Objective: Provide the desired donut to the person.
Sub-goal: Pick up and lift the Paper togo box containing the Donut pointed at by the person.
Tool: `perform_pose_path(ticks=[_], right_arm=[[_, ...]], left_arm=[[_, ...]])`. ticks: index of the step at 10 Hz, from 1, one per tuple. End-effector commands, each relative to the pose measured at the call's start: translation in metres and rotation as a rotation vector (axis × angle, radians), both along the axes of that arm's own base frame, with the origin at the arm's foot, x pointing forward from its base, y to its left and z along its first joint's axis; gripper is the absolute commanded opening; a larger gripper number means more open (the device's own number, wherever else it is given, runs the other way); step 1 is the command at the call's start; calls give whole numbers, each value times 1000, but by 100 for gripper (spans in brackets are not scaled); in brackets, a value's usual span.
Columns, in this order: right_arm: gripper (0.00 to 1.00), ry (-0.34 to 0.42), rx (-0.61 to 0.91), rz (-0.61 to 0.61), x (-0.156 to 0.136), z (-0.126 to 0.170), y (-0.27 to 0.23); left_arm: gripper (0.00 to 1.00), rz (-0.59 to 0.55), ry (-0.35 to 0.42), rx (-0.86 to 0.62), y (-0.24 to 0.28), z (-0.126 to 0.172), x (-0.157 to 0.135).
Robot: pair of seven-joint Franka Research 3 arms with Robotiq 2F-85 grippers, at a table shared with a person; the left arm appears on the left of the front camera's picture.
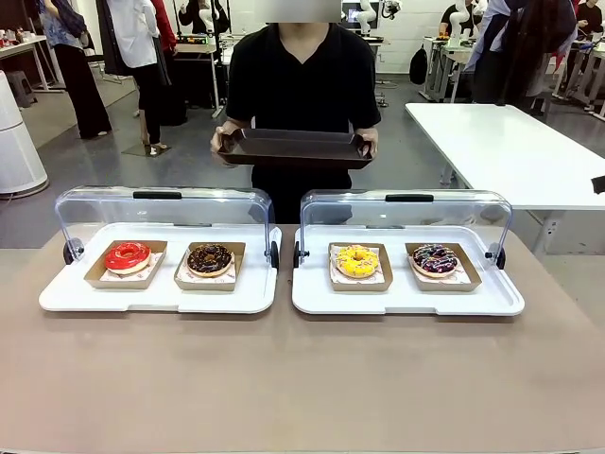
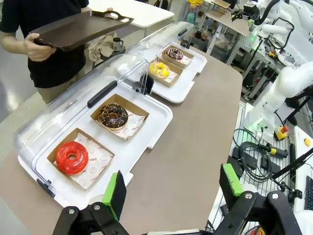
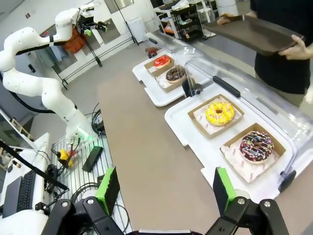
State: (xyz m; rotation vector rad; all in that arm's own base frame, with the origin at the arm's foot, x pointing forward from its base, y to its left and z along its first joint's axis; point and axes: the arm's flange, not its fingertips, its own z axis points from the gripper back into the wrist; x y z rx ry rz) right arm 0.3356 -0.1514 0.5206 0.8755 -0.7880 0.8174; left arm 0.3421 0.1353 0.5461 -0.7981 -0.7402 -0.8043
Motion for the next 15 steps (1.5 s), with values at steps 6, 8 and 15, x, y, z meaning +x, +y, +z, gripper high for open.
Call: perform_pose_path(ticks=[6,8,15], right_arm=[[100,-8,21,7,1,0,0],[100,-8,21,7,1,0,0],[100,-8,21,7,1,0,0]], left_arm=[[100,-6,-14,-14,1,2,1],[100,-6,-14,-14,1,2,1],[100,-6,-14,-14,1,2,1]])
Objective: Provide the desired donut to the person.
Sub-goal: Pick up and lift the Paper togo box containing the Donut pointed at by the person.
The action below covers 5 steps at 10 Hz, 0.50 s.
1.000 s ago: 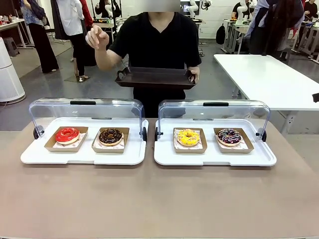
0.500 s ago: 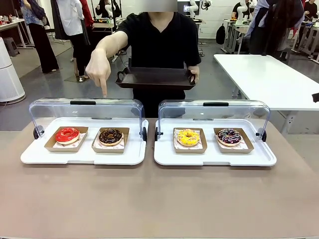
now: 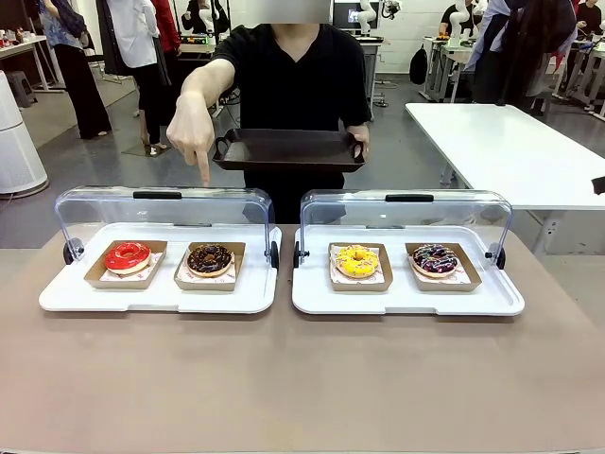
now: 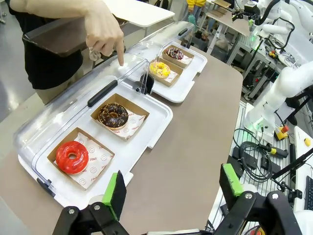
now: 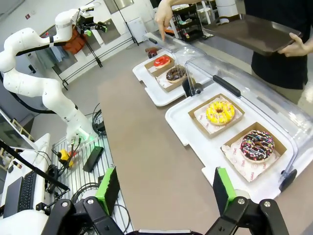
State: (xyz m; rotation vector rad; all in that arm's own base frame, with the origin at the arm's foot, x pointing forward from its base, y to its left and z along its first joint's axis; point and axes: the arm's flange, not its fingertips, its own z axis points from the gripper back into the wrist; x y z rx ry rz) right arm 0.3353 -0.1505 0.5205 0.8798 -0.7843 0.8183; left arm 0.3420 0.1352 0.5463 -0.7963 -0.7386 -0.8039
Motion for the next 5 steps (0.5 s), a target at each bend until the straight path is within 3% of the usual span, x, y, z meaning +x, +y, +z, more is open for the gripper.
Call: perform_pose_path(ticks=[1,3,5], right_arm=[[100,-12,20,3,2,1,-1],[100,-12,20,3,2,1,-1],[100,-12,20,3,2,1,-1]], left_arm=[[100,-6,-15,-16,1,2,1],[100,0,0,0,0,0,0],[100,-147,-160,355,-62,41,-9]])
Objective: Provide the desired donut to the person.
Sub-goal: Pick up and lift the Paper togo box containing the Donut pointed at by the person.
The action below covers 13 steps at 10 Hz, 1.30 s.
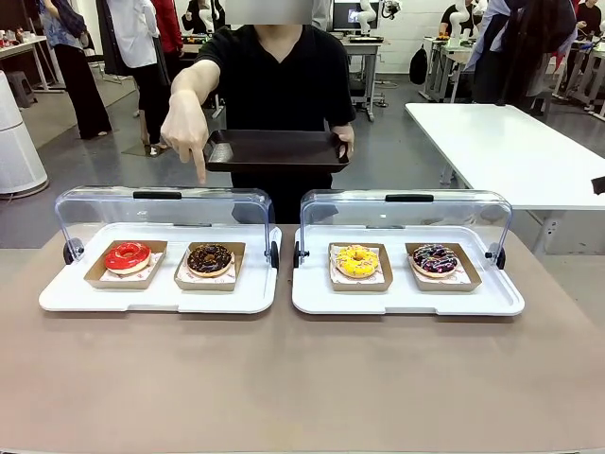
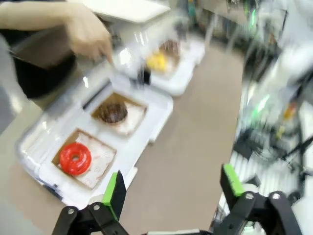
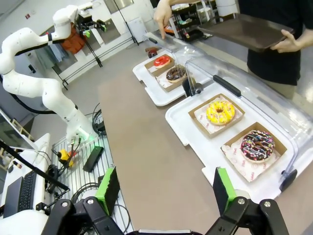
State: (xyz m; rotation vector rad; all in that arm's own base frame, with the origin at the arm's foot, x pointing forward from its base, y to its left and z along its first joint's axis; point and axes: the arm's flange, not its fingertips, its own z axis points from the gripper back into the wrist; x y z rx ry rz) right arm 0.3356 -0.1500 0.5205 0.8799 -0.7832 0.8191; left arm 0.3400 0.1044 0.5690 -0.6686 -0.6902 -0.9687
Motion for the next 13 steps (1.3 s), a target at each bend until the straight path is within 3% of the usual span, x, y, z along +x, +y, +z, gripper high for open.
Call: perform_pose_path(ticks=[1,3,6,9,13], right_arm=[[100,-12,20,2,1,1,-1],[100,-12,20,2,1,1,-1],[100,-12,20,2,1,1,-1],[100,-12,20,2,1,1,-1],[100,-12,20,2,1,1,-1]], left_arm=[[100,-157,-149,413,-78,28,-13],[100,-284,-177,716,-161,9,-7],[100,-427,-164,1030,-255,-66,27],[100,-479,-129,1052,-286,-124,77],[100,-510,-67,911,-276,-143,120]])
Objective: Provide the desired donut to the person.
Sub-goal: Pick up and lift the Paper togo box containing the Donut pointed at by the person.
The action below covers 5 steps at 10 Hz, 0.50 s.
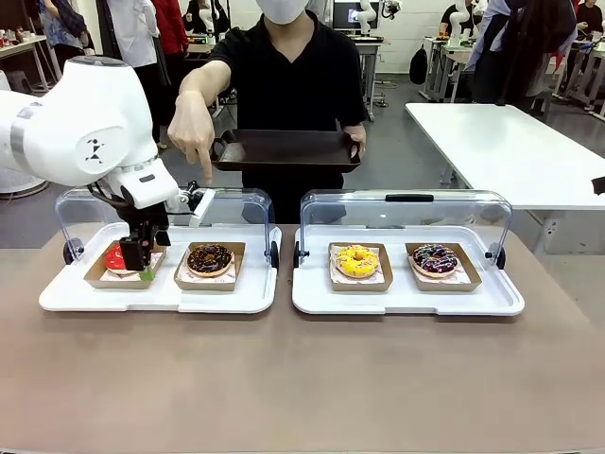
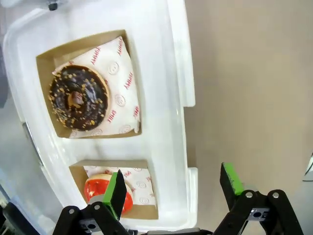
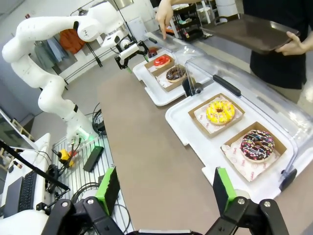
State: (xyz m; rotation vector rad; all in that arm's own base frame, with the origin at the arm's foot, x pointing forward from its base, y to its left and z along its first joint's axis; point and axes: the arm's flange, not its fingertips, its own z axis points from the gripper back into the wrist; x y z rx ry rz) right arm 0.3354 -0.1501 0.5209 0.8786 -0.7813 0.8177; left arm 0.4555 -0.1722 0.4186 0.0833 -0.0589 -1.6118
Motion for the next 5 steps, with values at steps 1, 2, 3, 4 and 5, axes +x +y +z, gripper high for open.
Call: perform_pose_path(ticks=[1,2,3,4,5], right_arm=[[100,-14,22,3,2,0,-1],[100,-14,22,3,2,0,-1],[100,-14,22,3,2,0,-1],[100,-14,22,3,2,0,-1],[100,-14,22,3,2,0,-1]], left_arm=[[100,-11,66,-60,5,9,10],[100,-14,86,-71,9,13,7],[100,2,20,-29,2,2,6],[100,2,20,-29,2,2,6],[100,2,20,-29,2,2,6]])
